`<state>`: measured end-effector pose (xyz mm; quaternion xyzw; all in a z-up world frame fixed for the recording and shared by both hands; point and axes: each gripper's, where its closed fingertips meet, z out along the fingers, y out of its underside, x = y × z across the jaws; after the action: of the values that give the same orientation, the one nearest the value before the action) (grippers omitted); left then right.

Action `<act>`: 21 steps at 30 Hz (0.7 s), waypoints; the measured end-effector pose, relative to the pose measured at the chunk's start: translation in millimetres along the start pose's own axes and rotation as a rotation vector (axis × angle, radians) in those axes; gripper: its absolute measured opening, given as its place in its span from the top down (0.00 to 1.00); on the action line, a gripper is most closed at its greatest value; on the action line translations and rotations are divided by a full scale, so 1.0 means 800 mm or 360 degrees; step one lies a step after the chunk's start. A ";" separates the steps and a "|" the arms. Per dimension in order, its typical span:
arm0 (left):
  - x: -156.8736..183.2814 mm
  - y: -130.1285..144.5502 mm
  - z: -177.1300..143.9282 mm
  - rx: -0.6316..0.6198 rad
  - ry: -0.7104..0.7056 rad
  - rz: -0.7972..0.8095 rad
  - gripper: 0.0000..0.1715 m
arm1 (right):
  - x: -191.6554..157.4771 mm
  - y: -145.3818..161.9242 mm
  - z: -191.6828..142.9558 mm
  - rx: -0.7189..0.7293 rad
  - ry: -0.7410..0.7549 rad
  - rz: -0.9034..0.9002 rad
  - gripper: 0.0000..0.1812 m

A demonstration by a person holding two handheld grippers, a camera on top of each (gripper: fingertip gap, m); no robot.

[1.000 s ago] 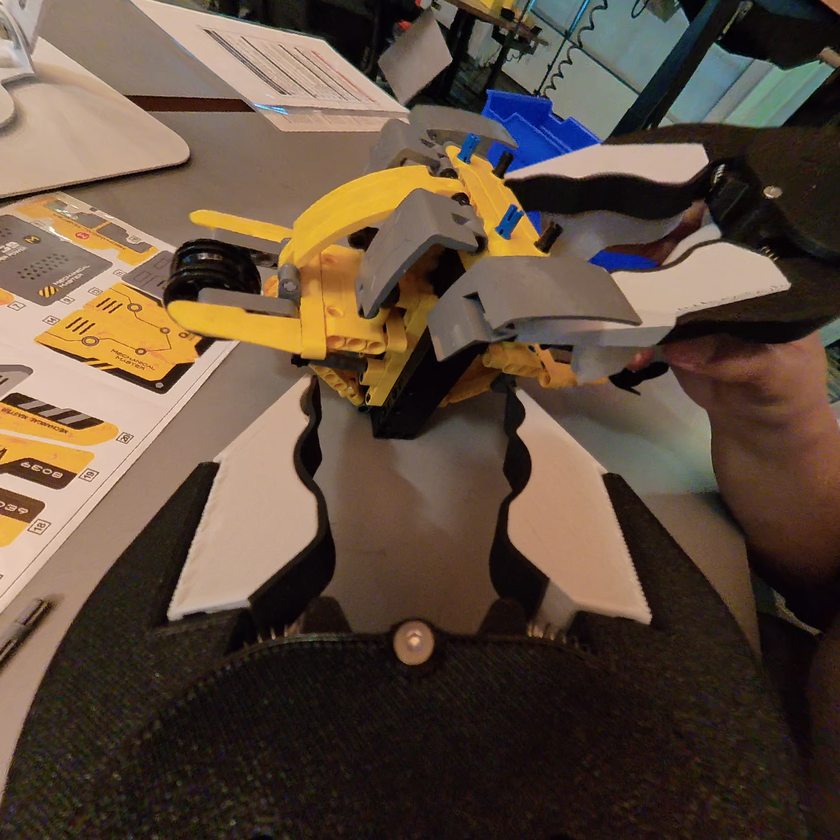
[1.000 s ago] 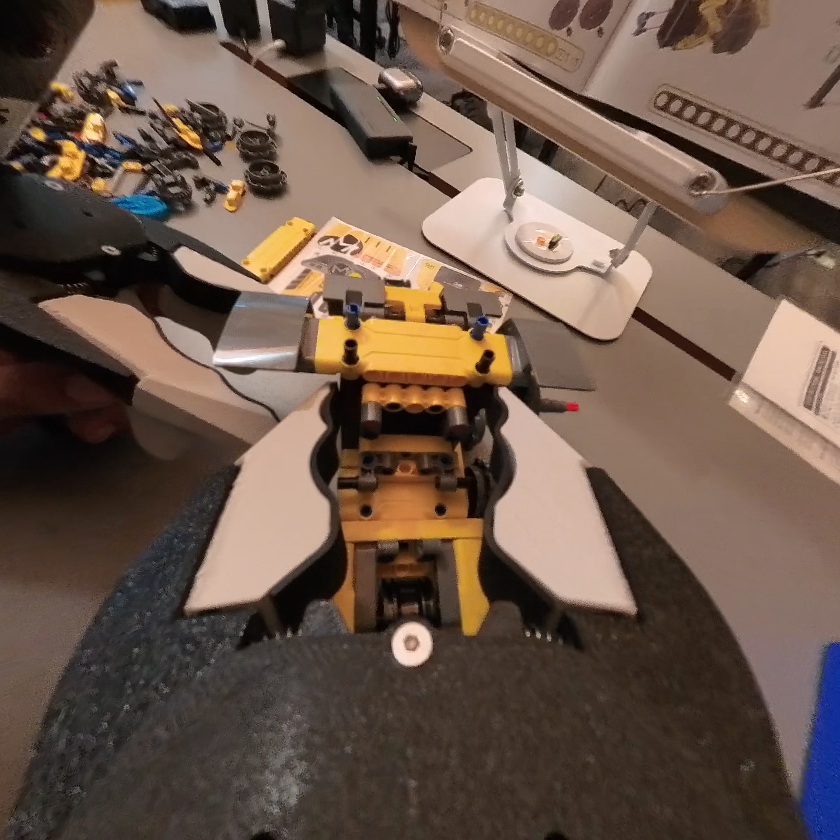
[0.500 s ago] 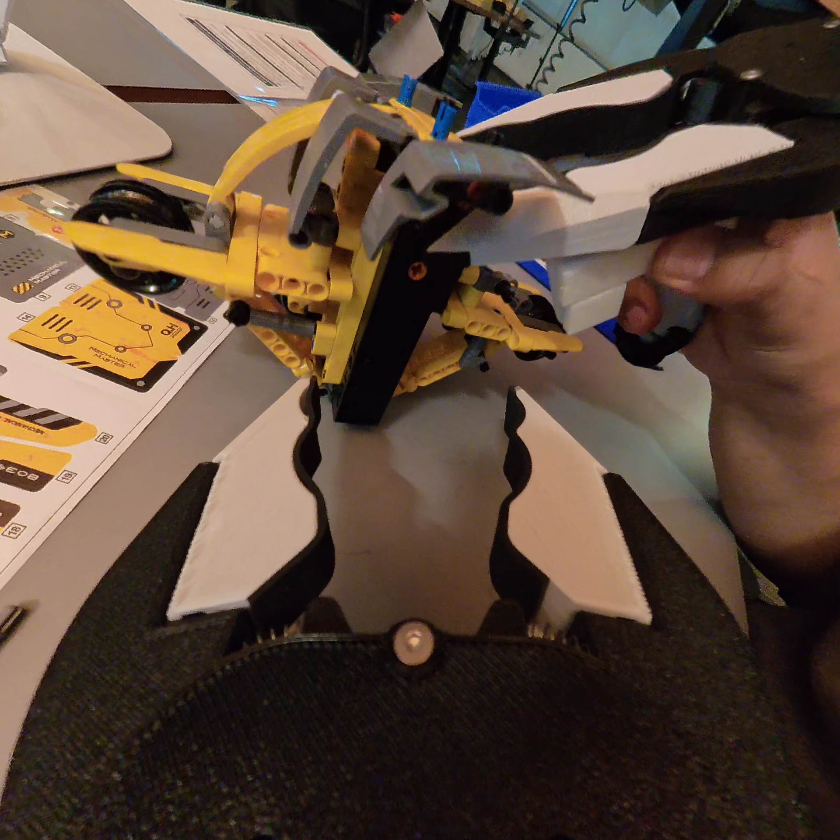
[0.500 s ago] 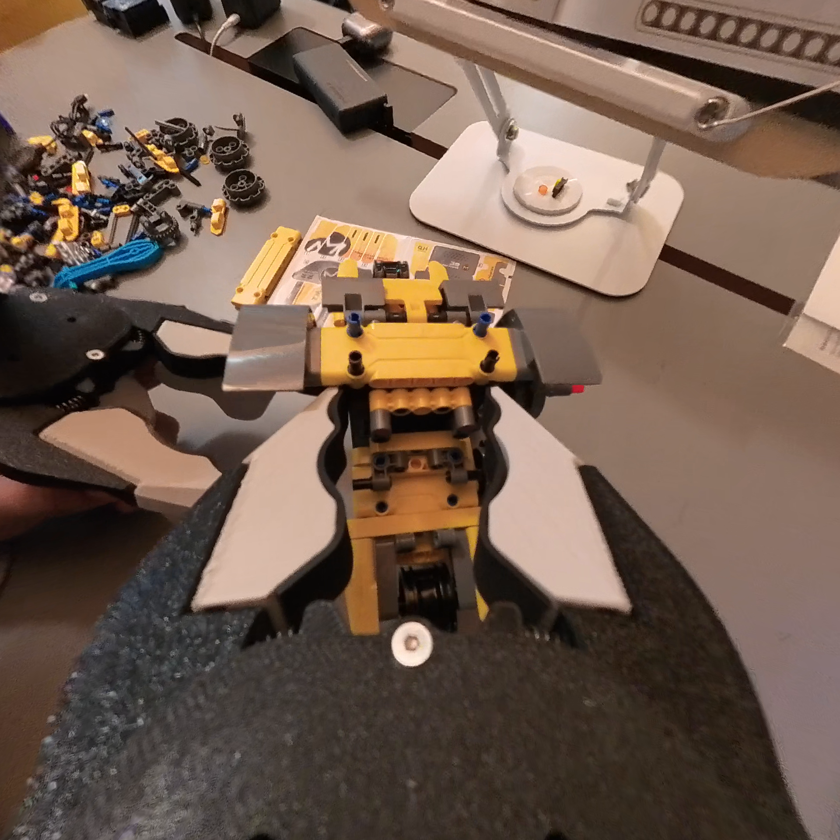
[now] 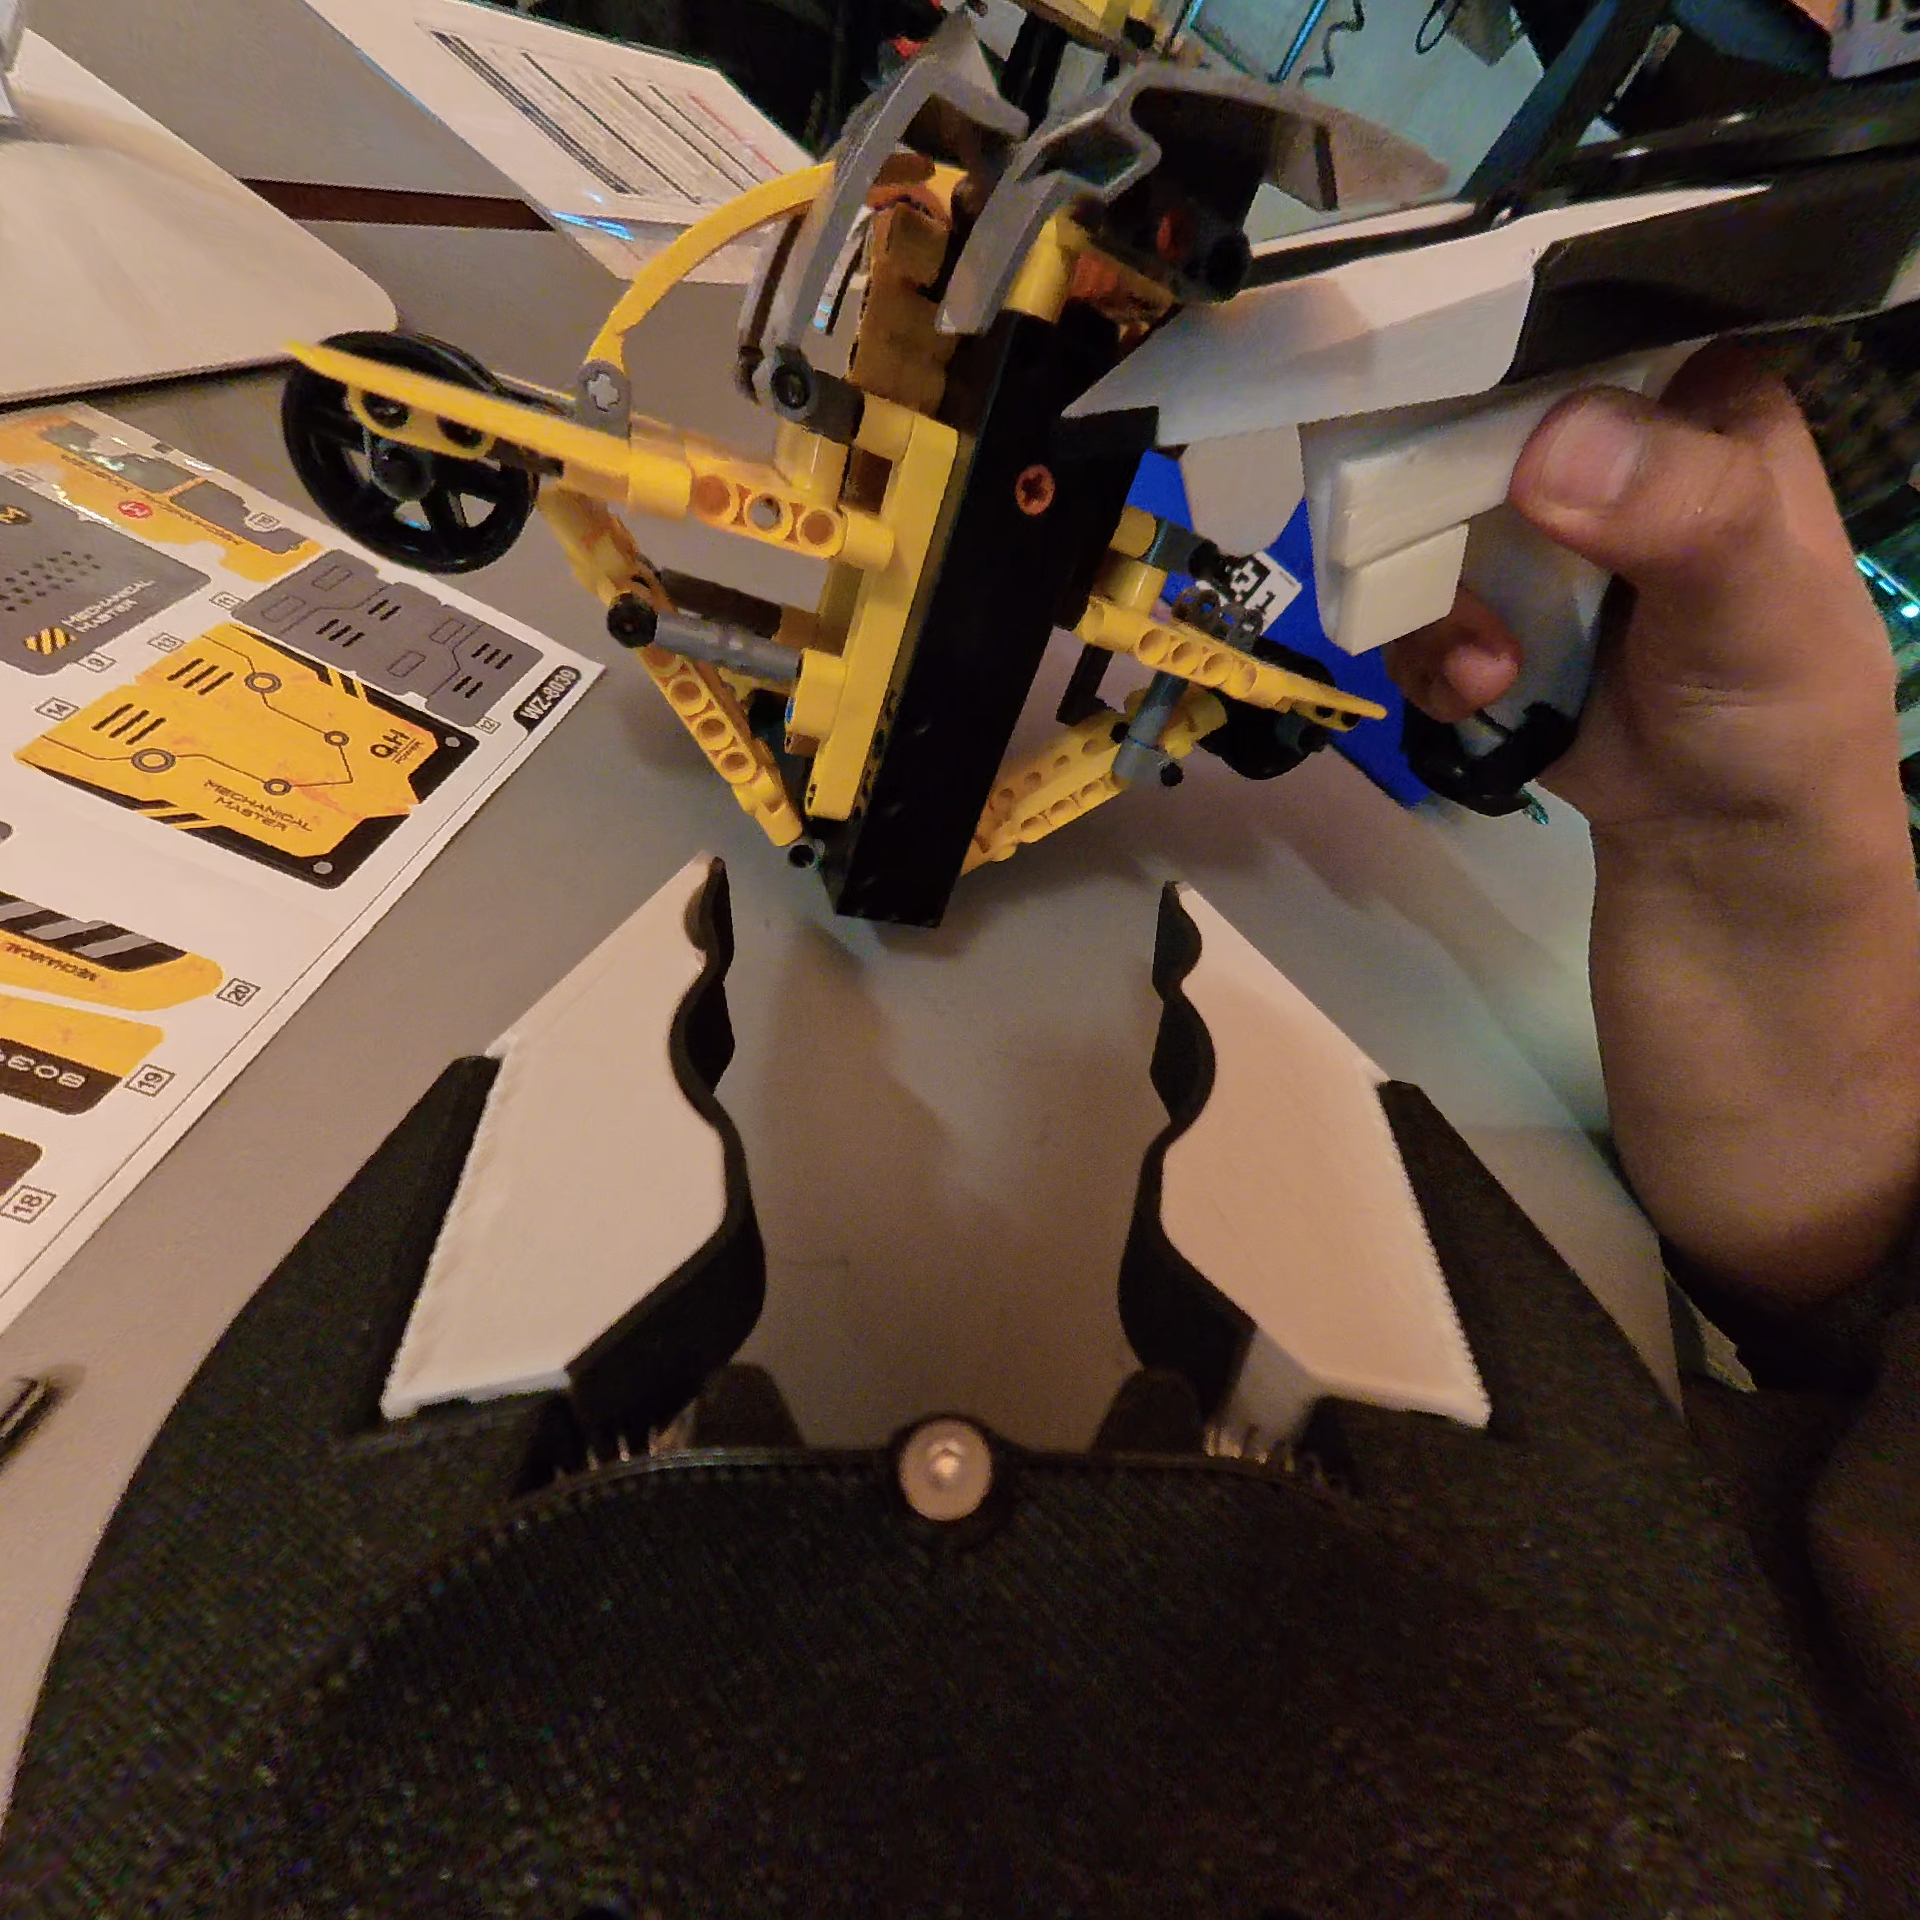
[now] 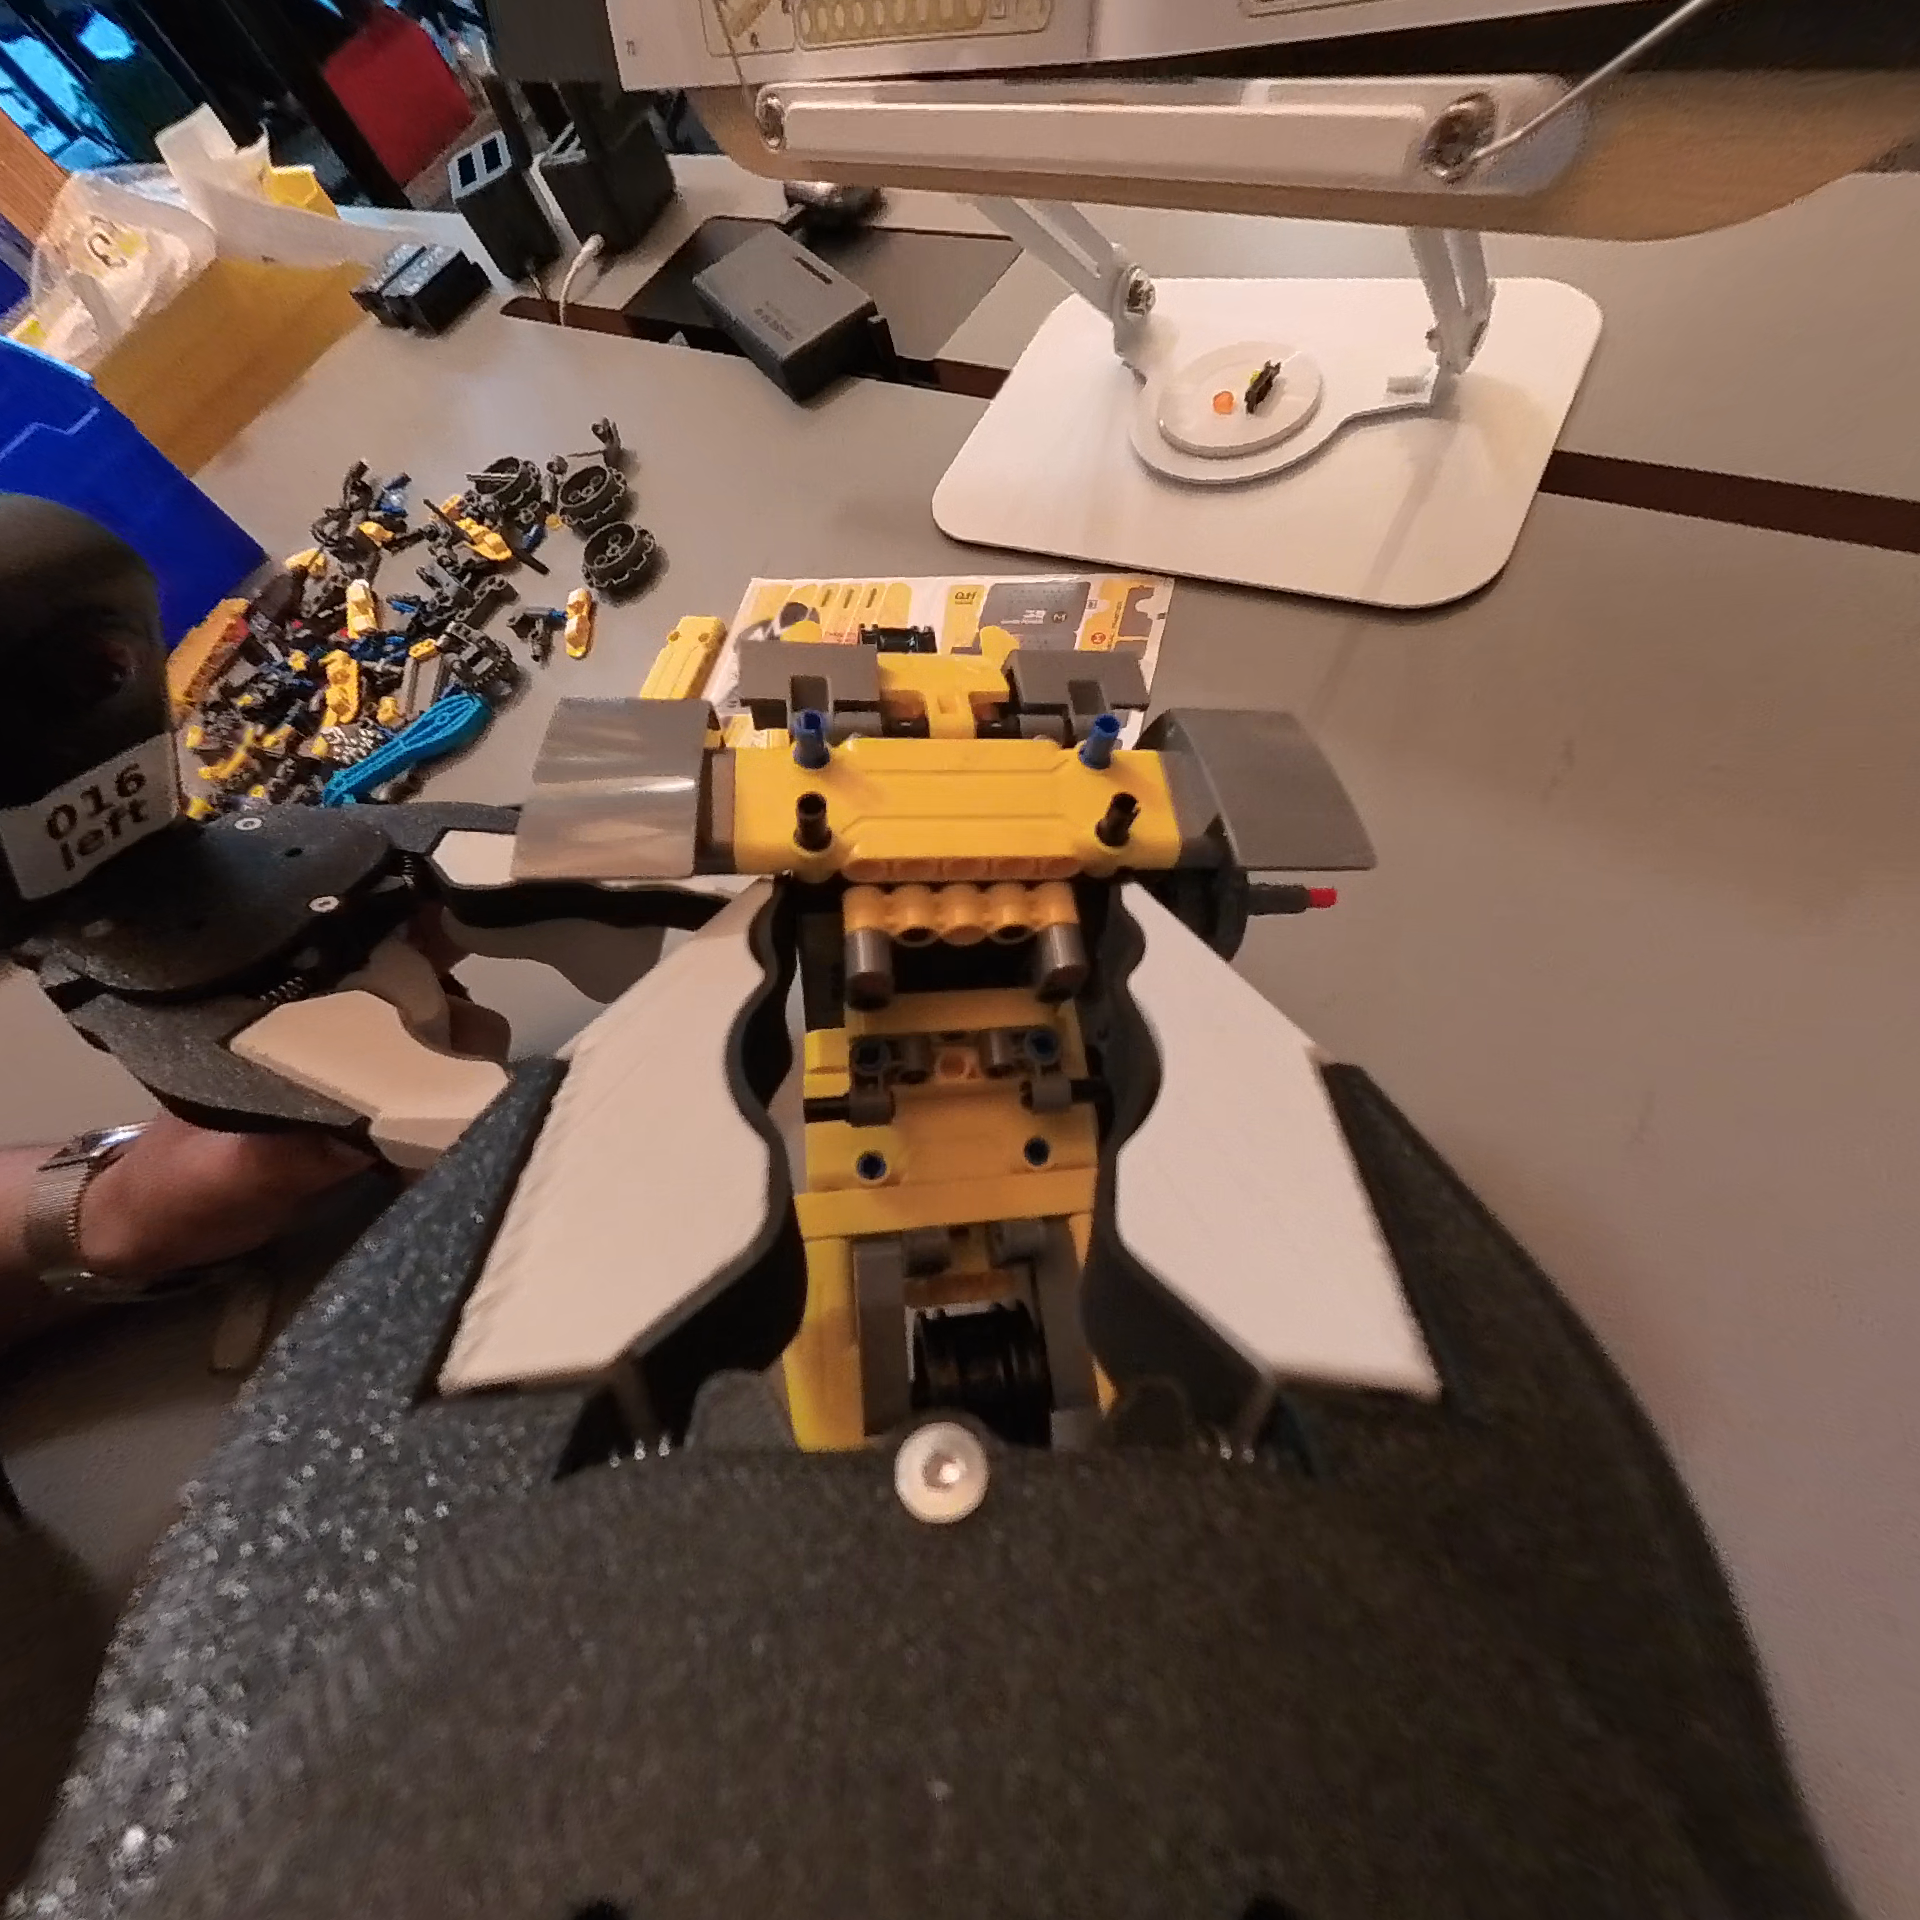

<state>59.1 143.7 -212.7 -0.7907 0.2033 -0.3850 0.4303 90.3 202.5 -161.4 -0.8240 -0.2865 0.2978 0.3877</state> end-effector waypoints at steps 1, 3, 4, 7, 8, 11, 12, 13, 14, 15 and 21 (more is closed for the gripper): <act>0.000 0.000 0.000 0.0000 0.0000 -0.0001 0.53 | 0.001 0.000 -0.001 0.0007 -0.0015 0.0019 0.68; 0.000 0.000 0.000 0.0000 0.0001 -0.0003 0.53 | 0.003 -0.001 -0.002 0.0022 -0.0041 0.0058 0.68; 0.000 0.000 0.000 0.0001 0.0001 -0.0003 0.53 | 0.005 -0.001 -0.003 0.0029 -0.0050 0.0074 0.68; 0.000 0.000 0.000 0.0001 0.0001 -0.0001 0.53 | 0.008 -0.001 -0.005 0.0043 -0.0069 0.0107 0.68; 0.000 0.000 0.000 0.0001 0.0000 0.0000 0.53 | 0.009 -0.001 -0.006 0.0046 -0.0074 0.0115 0.68; 0.000 0.000 0.000 0.0001 0.0000 -0.0001 0.53 | 0.010 -0.001 -0.007 0.0058 -0.0086 0.0124 0.68; 0.000 0.000 0.000 0.0003 0.0000 0.0000 0.53 | 0.010 0.000 -0.007 0.0062 -0.0089 0.0113 0.68; 0.000 0.000 0.000 0.0005 0.0000 0.0001 0.53 | 0.008 0.000 -0.007 0.0067 -0.0088 0.0096 0.68; 0.000 -0.001 -0.001 0.0007 -0.0001 0.0002 0.53 | 0.007 0.001 -0.007 0.0072 -0.0085 0.0071 0.68; 0.000 -0.001 -0.001 0.0010 -0.0002 0.0003 0.53 | 0.004 0.002 -0.007 0.0074 -0.0079 0.0036 0.68; -0.001 -0.002 -0.002 0.0024 0.0001 -0.0017 0.53 | -0.012 0.010 -0.006 0.0080 -0.0032 -0.0191 0.68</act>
<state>57.2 144.7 -211.1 -0.7884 0.1962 -0.3890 0.4343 89.4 189.6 -162.7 -0.7924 -0.3317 0.2892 0.4225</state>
